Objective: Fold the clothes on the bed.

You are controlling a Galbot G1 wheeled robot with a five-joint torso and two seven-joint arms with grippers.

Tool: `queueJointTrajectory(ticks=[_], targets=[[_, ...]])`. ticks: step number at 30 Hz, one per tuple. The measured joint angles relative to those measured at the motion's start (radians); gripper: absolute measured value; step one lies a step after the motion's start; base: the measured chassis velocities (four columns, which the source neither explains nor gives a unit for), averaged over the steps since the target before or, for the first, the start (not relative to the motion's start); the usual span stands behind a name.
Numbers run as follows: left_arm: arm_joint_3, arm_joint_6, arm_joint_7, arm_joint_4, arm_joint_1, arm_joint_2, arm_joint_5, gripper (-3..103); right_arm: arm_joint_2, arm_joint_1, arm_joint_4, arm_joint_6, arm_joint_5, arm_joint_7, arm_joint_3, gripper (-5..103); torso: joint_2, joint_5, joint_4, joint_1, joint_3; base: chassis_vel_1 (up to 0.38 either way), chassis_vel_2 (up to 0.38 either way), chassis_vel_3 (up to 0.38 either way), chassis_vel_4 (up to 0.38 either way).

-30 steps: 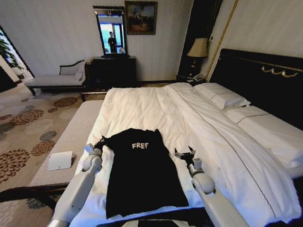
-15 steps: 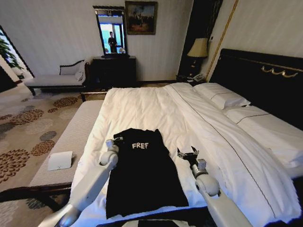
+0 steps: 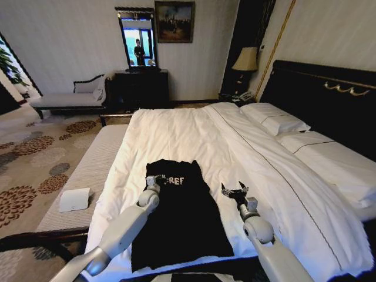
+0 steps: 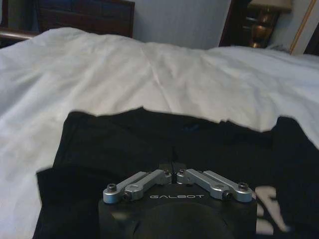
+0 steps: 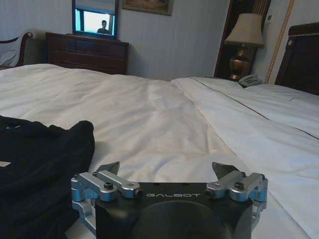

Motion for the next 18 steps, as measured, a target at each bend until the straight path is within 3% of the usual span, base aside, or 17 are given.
queueJointTrajectory(ticks=[3, 9, 12, 14, 17, 18], targets=[[0.004, 0.000, -0.003, -0.006, 0.010, 0.006, 0.004, -2, 0.000, 0.003, -0.002, 0.000, 0.000, 0.000, -0.001, 100, 0.000, 0.0000, 0.0001, 0.000, 0.000, 0.000, 0.000, 0.000, 0.000], [0.012, 0.003, 0.000, -0.042, 0.030, 0.033, 0.040, 14, 0.004, 0.012, -0.011, 0.001, 0.000, -0.001, -0.013, 100, 0.000, 0.0000, 0.0001, 0.000, 0.000, 0.000, 0.000, 0.000, 0.000], [0.008, 0.004, 0.001, -0.098, 0.059, 0.061, 0.044, 36, 0.006, 0.025, -0.019, 0.001, 0.008, -0.001, -0.024, 100, 0.000, -0.0001, 0.0000, 0.000, 0.000, 0.000, 0.000, 0.000, 0.000], [0.005, 0.005, 0.001, -0.110, 0.066, 0.068, 0.044, 36, 0.006, 0.029, -0.022, 0.000, 0.011, -0.001, -0.027, 100, 0.000, 0.0000, 0.0000, 0.000, 0.000, 0.000, 0.000, 0.000, 0.000], [-0.023, 0.012, -0.003, -0.158, 0.099, 0.086, 0.042, 53, 0.010, 0.045, -0.028, -0.006, 0.025, -0.001, -0.037, 100, 0.000, -0.0003, -0.0001, 0.000, 0.000, 0.000, 0.000, 0.000, 0.000], [-0.023, 0.012, -0.003, -0.158, 0.099, 0.086, 0.042, 53, 0.010, 0.045, -0.028, -0.006, 0.025, -0.001, -0.037, 100, 0.000, -0.0003, -0.0001, 0.000, 0.000, 0.000, 0.000, 0.000, 0.000]])
